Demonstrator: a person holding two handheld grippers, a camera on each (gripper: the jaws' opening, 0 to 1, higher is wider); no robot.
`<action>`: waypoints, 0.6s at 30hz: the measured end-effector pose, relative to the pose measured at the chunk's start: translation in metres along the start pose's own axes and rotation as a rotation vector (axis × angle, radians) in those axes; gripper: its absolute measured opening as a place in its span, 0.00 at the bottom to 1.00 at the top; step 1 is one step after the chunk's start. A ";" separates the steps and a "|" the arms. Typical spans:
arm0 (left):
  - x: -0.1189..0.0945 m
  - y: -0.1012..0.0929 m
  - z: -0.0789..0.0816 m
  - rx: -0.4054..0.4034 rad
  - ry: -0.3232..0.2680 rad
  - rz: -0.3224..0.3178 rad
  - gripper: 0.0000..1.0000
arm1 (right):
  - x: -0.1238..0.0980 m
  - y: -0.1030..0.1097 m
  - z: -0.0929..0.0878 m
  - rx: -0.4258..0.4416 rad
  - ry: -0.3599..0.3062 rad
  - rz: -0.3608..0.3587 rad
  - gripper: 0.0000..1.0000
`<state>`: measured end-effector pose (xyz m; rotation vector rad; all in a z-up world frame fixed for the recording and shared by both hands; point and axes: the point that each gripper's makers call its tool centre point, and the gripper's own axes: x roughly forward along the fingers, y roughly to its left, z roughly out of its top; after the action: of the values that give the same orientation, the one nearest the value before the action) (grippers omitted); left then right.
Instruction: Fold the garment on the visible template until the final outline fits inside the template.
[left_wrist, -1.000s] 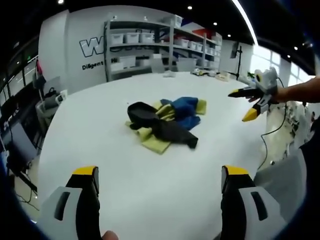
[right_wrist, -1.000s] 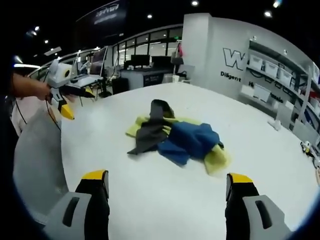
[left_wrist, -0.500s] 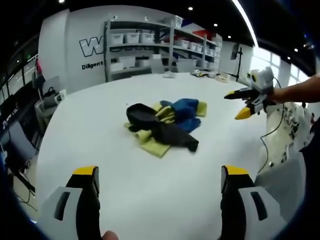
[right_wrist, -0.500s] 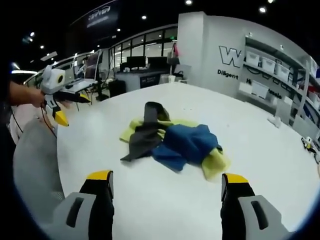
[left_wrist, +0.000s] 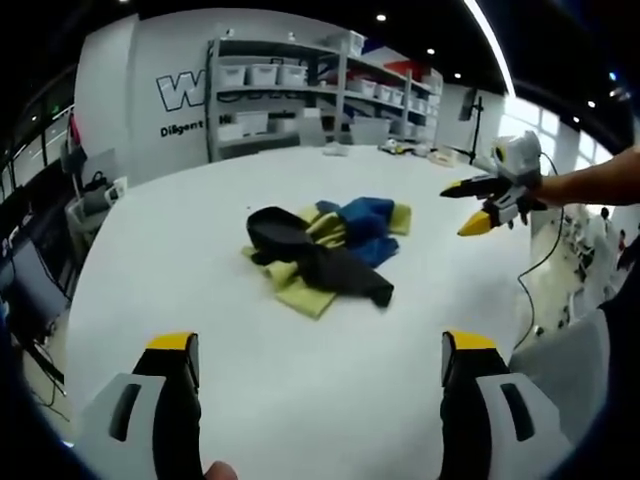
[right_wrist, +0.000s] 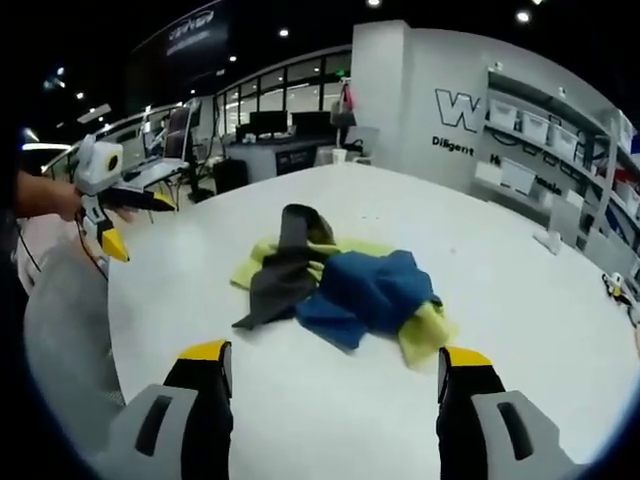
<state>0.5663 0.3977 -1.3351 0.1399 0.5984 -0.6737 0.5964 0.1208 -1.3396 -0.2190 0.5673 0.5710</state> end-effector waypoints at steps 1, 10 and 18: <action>0.000 0.001 0.000 0.003 0.001 -0.002 0.96 | 0.000 -0.001 0.001 0.001 -0.001 -0.003 0.81; -0.004 0.007 -0.002 0.007 0.004 -0.011 0.96 | 0.004 -0.004 0.010 0.000 -0.004 -0.037 0.77; -0.003 0.007 -0.004 0.010 0.010 -0.027 0.96 | 0.008 0.001 0.014 -0.007 -0.001 -0.040 0.73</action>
<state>0.5669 0.4059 -1.3370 0.1450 0.6075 -0.7025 0.6078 0.1304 -1.3328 -0.2363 0.5592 0.5345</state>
